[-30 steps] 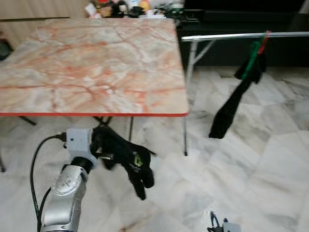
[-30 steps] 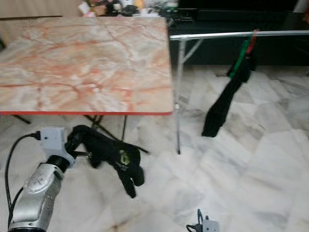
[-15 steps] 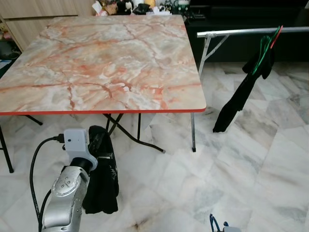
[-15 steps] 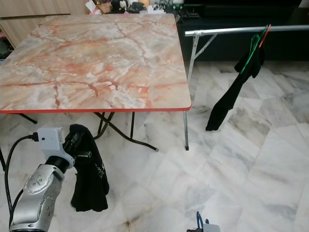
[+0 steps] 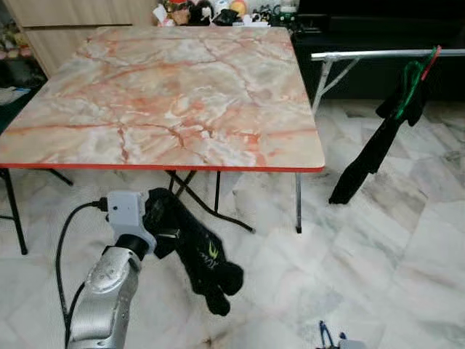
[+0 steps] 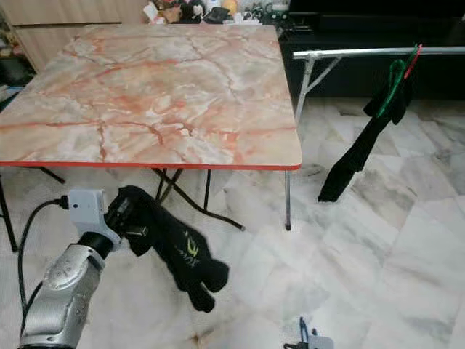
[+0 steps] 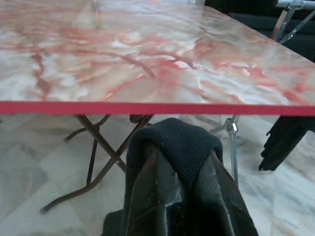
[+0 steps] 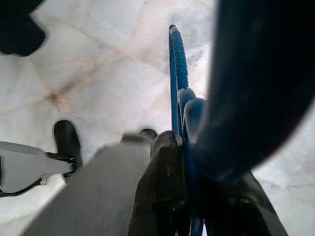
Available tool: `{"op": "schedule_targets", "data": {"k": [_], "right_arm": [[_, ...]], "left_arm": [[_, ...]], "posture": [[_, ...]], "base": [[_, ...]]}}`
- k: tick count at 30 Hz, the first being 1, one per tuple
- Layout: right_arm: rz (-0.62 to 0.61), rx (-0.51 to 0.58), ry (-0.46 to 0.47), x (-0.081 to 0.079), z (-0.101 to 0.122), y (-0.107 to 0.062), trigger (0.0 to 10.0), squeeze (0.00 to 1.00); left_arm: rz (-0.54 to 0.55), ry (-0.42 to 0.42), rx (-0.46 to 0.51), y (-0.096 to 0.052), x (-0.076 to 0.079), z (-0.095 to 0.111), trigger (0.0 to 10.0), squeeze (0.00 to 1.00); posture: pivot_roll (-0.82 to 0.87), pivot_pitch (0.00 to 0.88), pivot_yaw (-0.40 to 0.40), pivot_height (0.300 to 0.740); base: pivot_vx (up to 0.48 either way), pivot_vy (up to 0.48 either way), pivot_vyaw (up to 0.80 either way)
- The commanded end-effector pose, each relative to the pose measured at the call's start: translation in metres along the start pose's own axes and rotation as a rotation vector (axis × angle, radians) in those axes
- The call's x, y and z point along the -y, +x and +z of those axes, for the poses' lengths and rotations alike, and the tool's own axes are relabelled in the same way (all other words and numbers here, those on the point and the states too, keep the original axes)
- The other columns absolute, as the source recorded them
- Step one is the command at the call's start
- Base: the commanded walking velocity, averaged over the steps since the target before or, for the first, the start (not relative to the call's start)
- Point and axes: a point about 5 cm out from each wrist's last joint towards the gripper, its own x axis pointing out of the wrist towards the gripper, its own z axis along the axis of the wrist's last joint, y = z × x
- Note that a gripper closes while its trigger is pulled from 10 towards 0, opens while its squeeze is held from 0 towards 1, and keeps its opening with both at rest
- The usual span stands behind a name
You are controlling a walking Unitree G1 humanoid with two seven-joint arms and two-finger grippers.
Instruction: Hang hanger
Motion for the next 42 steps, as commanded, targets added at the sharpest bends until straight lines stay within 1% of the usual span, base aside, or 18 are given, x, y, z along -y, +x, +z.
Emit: {"op": "schedule_targets", "data": {"k": [1, 7, 12, 16, 18, 19, 20, 21, 25, 27, 29, 31, 33, 36, 37, 38, 41, 42], "right_arm": [[-0.007, -0.012, 0.002, 0.004, -0.004, -0.001, 10.0, 0.0], [-0.006, -0.008, 0.007, 0.005, -0.004, -0.001, 10.0, 0.0], [-0.005, -0.004, 0.013, 0.005, -0.004, -0.001, 10.0, 0.0], [-0.001, -0.005, 0.006, 0.004, -0.004, -0.001, 10.0, 0.0], [0.003, -0.006, 0.003, 0.003, -0.003, -0.001, 10.0, 0.0], [0.003, -0.006, 0.002, 0.003, -0.003, -0.001, 10.0, 0.0], [0.003, -0.004, 0.005, 0.002, -0.003, -0.001, 10.0, 0.0], [0.004, -0.002, 0.008, 0.002, -0.002, -0.001, 10.0, 0.0], [0.008, -0.003, 0.005, 0.001, -0.002, 0.0, 10.0, 0.0], [0.01, -0.003, 0.003, 0.0, -0.002, 0.0, 10.0, 0.0], [0.013, -0.001, 0.004, -0.001, -0.002, 0.0, 10.0, 0.0], [0.012, -0.002, 0.008, -0.001, -0.002, 0.0, 10.0, 0.0], [0.009, -0.009, 0.005, 0.0, -0.003, -0.001, 10.0, 0.0], [0.007, -0.012, 0.007, 0.0, -0.005, -0.001, 10.0, 0.0], [0.006, -0.012, 0.009, 0.001, -0.005, -0.001, 10.0, 0.0], [0.008, -0.014, 0.005, 0.001, -0.005, -0.001, 10.0, 0.0], [0.009, -0.017, 0.003, 0.001, -0.006, -0.001, 10.0, 0.0], [0.007, -0.018, 0.006, 0.001, -0.007, -0.002, 10.0, 0.0]], "left_arm": [[-0.022, 0.002, 0.055, 0.002, 0.006, 0.013, 10.0, 0.0], [-0.03, 0.002, 0.07, 0.005, 0.007, 0.018, 10.0, 0.0], [-0.043, 0.009, 0.12, 0.014, 0.007, 0.037, 10.0, 0.0], [-0.205, 0.076, 0.183, 0.035, 0.027, 0.064, 10.0, 0.0], [-0.257, 0.104, 0.253, 0.061, 0.041, 0.092, 10.0, 0.0], [-0.258, 0.105, 0.257, 0.063, 0.042, 0.094, 10.0, 0.0], [-0.292, 0.122, 0.328, 0.075, 0.05, 0.115, 10.0, 0.0], [-0.341, 0.155, 0.432, 0.09, 0.064, 0.149, 10.0, 0.0], [-0.362, 0.167, 0.546, 0.111, 0.085, 0.2, 10.0, 0.0], [-0.37, 0.163, 0.563, 0.115, 0.09, 0.211, 10.0, 0.0], [-0.362, 0.128, 0.527, 0.122, 0.096, 0.211, 10.0, 0.0], [-0.338, 0.131, 0.492, 0.126, 0.095, 0.204, 10.0, 0.0], [-0.262, 0.13, 0.432, 0.132, 0.087, 0.191, 10.0, 0.0], [-0.194, 0.078, 0.401, 0.134, 0.073, 0.184, 10.0, 0.0], [-0.182, 0.085, 0.398, 0.134, 0.07, 0.182, 10.0, 0.0], [-0.143, 0.094, 0.35, 0.135, 0.062, 0.173, 10.0, 0.0], [-0.161, 0.072, 0.276, 0.134, 0.057, 0.155, 10.0, 0.0], [-0.232, 0.026, 0.22, 0.128, 0.057, 0.139, 10.0, 0.0]], "posture": [[0.04, 0.192, 0.033, 0.74], [0.04, 0.195, 0.031, 0.74], [0.03, 0.194, 0.032, 0.74], [0.05, 0.188, 0.028, 0.74], [0.06, 0.18, 0.033, 0.74], [0.06, 0.18, 0.033, 0.74], [0.07, 0.175, 0.035, 0.74], [0.09, 0.169, 0.036, 0.74], [0.08, 0.16, 0.043, 0.74], [0.08, 0.159, 0.044, 0.74], [0.07, 0.163, 0.048, 0.74], [0.07, 0.164, 0.048, 0.74], [0.07, 0.164, 0.048, 0.74], [0.07, 0.173, 0.046, 0.74], [0.07, 0.173, 0.046, 0.74], [0.07, 0.18, 0.045, 0.74], [0.06, 0.185, 0.048, 0.74], [0.06, 0.186, 0.049, 0.74]], "base": [[0.39, 0.0, 0.0], [0.393, 0.0, 0.0], [0.398, 0.0, 0.0], [0.405, 0.0, 0.0], [0.418, 0.0, 0.0], [0.424, 0.0, 0.0], [0.48, 0.0, 0.0], [0.48, 0.0, 0.0], [0.462, 0.0, 0.0], [0.409, 0.0, 0.0], [0.398, 0.0, 0.0], [0.394, 0.0, 0.0], [0.392, 0.0, 0.0], [0.382, 0.0, 0.0], [0.382, 0.0, 0.0], [0.375, 0.0, 0.0], [0.21, 0.0, 0.0], [0.0, 0.0, 0.0]]}}
